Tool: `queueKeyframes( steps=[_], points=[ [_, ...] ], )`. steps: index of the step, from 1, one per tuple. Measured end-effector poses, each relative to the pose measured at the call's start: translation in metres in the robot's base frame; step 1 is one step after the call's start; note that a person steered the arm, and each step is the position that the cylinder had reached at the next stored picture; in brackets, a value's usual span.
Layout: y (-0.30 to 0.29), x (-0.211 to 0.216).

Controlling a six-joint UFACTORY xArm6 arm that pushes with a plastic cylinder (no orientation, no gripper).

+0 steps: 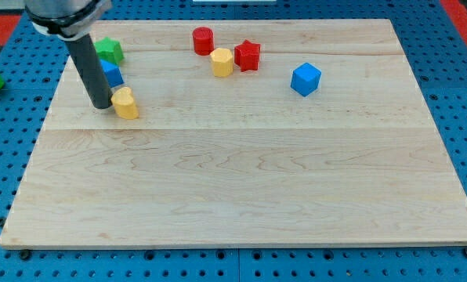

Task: Move the yellow heart below to the yellow hexagon

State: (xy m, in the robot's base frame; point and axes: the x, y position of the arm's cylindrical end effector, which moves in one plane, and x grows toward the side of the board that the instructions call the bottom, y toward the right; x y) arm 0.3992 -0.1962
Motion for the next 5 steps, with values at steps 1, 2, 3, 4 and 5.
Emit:
queueKeyframes(
  steps=[1, 2, 3, 4, 5],
  points=[
    [0.000, 0.001],
    [-0.001, 0.001],
    [0.004, 0.001],
    [0.010, 0.001],
    [0.017, 0.001]
  ],
)
